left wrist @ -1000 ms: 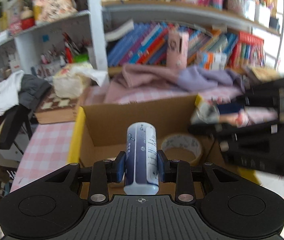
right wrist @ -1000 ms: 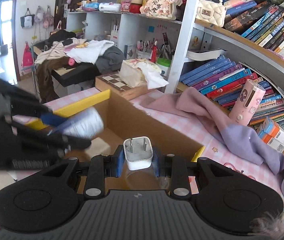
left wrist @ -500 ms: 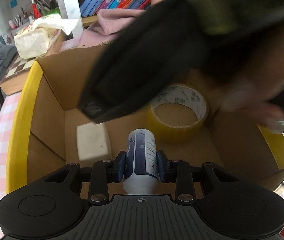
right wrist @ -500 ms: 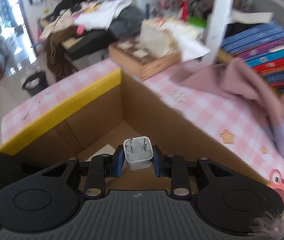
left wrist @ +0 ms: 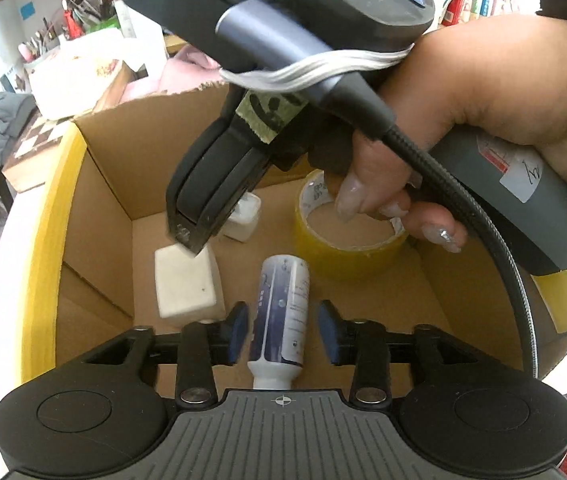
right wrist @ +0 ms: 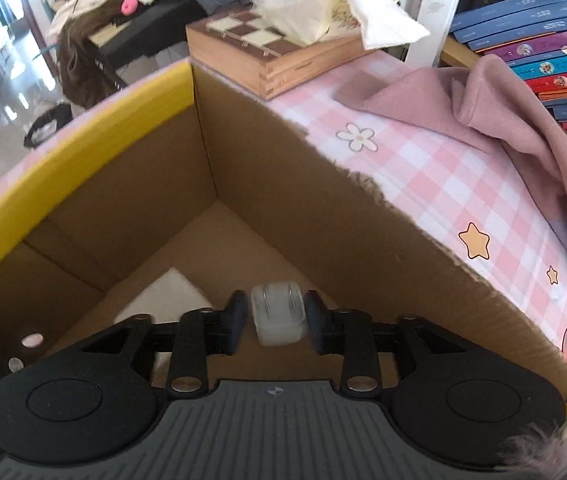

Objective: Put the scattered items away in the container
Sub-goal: 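Lower the bottle and charger into the yellow box and open both tools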

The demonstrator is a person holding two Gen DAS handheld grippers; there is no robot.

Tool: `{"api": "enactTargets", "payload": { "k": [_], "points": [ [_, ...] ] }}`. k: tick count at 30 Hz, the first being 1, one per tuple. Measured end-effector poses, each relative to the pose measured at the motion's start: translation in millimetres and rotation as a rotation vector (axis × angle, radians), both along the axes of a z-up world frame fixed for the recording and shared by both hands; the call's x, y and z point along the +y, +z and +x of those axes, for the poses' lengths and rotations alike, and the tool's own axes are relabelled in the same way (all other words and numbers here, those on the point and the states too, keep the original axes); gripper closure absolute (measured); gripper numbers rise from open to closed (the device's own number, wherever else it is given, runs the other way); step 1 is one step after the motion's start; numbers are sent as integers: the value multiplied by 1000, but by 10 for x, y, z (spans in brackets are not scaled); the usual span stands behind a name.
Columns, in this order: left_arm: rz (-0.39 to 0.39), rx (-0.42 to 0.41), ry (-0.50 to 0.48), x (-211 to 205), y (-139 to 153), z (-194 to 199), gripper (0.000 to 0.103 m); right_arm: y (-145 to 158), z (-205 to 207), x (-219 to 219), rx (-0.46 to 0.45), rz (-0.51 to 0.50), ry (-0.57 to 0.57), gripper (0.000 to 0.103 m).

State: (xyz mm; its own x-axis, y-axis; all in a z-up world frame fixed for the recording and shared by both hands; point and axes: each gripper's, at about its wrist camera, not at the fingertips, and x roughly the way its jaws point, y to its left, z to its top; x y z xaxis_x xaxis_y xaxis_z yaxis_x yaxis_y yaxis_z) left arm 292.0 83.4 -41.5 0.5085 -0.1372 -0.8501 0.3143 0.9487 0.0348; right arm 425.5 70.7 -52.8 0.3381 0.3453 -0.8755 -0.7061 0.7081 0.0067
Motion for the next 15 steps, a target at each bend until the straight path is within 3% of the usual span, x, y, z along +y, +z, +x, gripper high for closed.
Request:
{"api": "enactTargets", "payload": {
  "k": [1, 3, 10, 15],
  "points": [
    [5, -15, -1, 1, 17, -34, 45, 26, -4, -10, -13, 9, -1, 52],
    [16, -44, -6, 0, 58, -114, 37, 97, -48, -45, -39, 25, -4, 47],
    [38, -176, 7, -36, 308, -444, 28, 444, -246, -270, -71, 130, -53, 43],
    [34, -301, 78, 70, 535, -593, 22, 786, -534, -411, -141, 212, -73, 42]
  ]
}}
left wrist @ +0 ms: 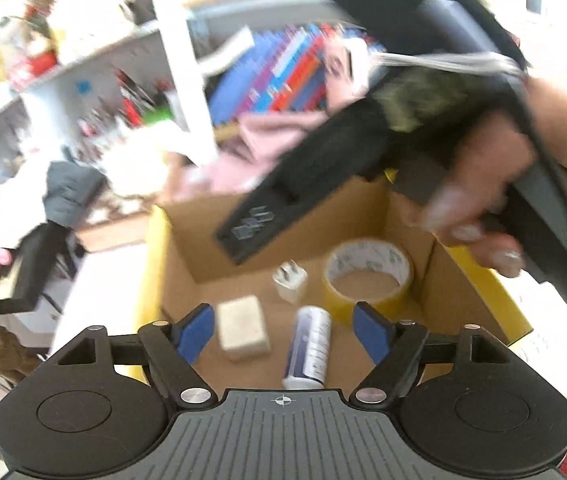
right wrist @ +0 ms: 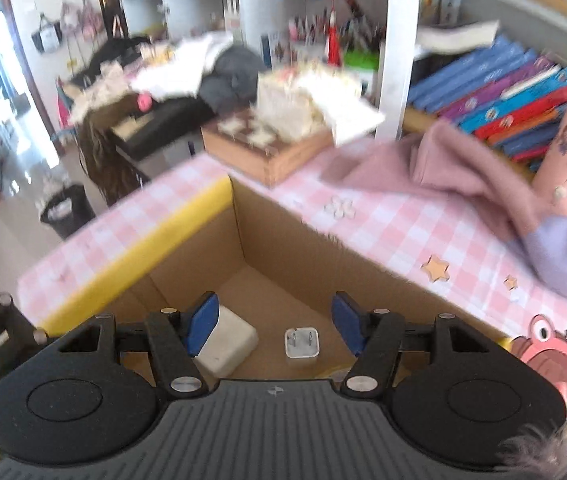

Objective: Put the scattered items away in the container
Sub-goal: 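Lower the bottle and charger into the yellow box and open both tools, then withdraw both open tools up out of the yellow box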

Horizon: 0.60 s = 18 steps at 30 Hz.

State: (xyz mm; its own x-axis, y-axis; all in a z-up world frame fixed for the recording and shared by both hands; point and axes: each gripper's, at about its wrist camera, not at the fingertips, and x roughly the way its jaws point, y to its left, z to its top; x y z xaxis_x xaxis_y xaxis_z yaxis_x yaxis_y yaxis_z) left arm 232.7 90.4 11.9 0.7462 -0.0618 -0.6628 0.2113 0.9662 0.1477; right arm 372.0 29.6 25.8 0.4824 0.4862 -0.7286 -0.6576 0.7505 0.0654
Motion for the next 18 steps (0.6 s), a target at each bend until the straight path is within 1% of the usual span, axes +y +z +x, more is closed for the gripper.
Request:
{"api": "enactTargets", "payload": {
  "k": [4, 8, 11, 15, 18],
  "points": [
    [-11, -70, 40, 65, 174, -164, 21, 246, -275, -172, -73, 55, -18, 41],
    [-2, -122, 75, 105, 310, -414, 20, 399, -520, -339, -136, 82, -50, 41],
    [-27, -143, 105, 214, 367, -512, 19, 462, -710, -461, -183, 93, -79, 41],
    [-73, -184, 149, 324, 378, -705, 18, 496, -989, -583, -251, 79, -123, 41],
    [-93, -180, 167, 365, 344, -820, 18, 511, -1221, -668, -276, 92, -160, 41]
  ]
}}
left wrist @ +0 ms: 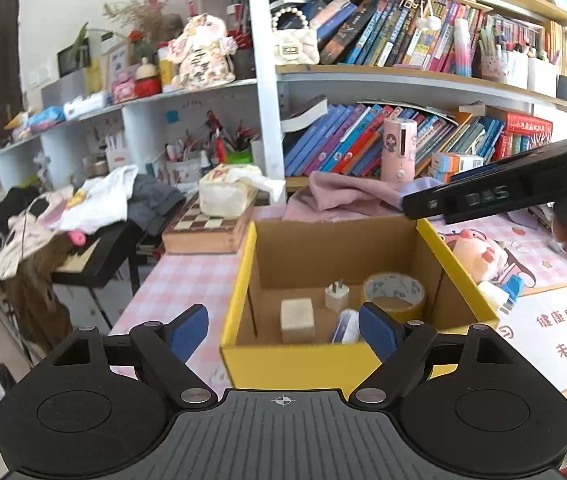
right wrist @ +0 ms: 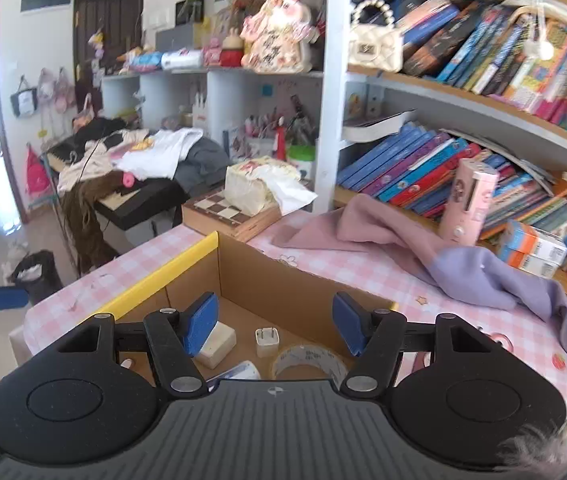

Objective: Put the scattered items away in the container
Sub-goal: 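Withdraw both open tools up out of the yellow box, then move the left tool toward the white block while the right tool approaches the blue cloth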

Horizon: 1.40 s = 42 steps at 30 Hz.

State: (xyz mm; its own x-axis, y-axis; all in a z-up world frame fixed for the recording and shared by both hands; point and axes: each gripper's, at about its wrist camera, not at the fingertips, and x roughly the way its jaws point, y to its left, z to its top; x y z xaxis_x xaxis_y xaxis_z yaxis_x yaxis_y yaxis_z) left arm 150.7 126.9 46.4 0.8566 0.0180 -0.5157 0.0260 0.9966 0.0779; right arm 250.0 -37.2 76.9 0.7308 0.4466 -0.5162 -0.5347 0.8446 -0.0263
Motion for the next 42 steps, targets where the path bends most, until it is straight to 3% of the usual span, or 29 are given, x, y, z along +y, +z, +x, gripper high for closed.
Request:
{"api": "enactTargets", "payload": {
  "k": [12, 18, 27, 37, 42],
  "points": [
    [-59, -12, -10, 57, -88, -724, 15, -157, -967, -155, -57, -54, -84, 41],
    [-79, -24, -12, 67, -123, -1034, 13, -338, -1407, -170, -36, -90, -92, 41],
    [-121, 40, 43, 99, -290, -1274, 12, -540, -1853, -143, 62, -86, -84, 41],
    [-70, 122, 46, -15, -505, -1416, 12, -778, -2247, -90, 23, -178, -39, 40],
    [-37, 126, 13, -92, -525, -1472, 12, -823, -2319, -93, 40, -193, -20, 37]
  ]
}}
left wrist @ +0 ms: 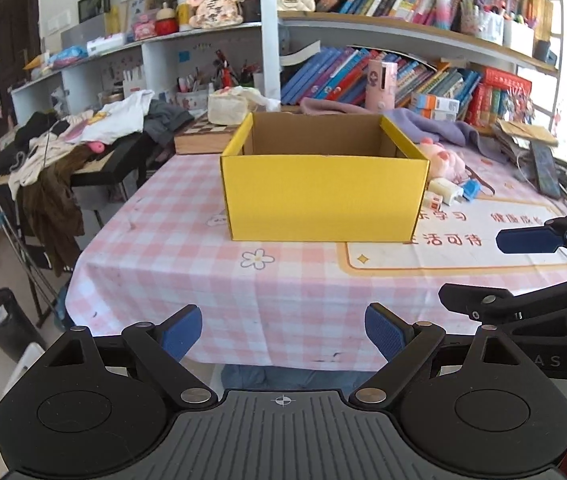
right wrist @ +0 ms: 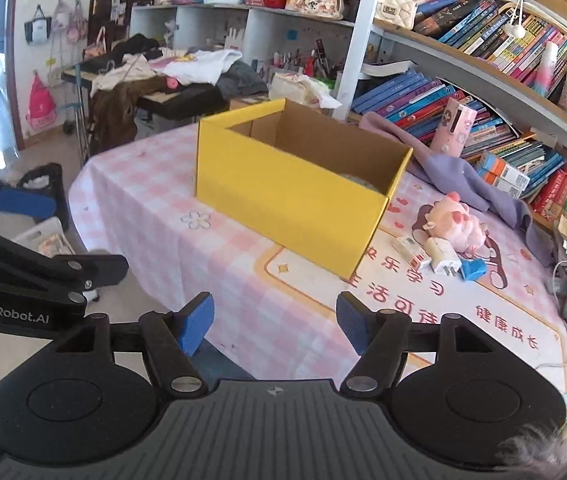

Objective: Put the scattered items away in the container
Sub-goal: 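Move the left tool toward the white block while the right tool approaches the blue cloth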

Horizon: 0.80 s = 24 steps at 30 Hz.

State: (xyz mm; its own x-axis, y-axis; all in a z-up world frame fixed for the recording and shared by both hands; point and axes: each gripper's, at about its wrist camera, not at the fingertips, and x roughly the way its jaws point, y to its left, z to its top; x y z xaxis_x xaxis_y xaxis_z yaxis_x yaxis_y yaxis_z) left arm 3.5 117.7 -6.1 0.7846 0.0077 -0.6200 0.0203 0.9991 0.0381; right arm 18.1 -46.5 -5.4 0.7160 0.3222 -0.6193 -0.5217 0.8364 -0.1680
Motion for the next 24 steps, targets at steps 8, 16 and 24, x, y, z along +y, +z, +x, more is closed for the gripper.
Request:
{"api": "enactTargets", "payload": {
  "k": [8, 16, 24],
  "points": [
    [-10, 36, -40, -96, -55, 16, 12, -60, -26, -104, 43, 4, -43, 35],
    [4, 68, -86, -198, -96, 39, 12, -51, 28, -366, 97, 70, -136, 28],
    [10, 118, -170, -429, -172, 226, 12, -129, 87, -514, 119, 32, -184, 26]
  ]
}}
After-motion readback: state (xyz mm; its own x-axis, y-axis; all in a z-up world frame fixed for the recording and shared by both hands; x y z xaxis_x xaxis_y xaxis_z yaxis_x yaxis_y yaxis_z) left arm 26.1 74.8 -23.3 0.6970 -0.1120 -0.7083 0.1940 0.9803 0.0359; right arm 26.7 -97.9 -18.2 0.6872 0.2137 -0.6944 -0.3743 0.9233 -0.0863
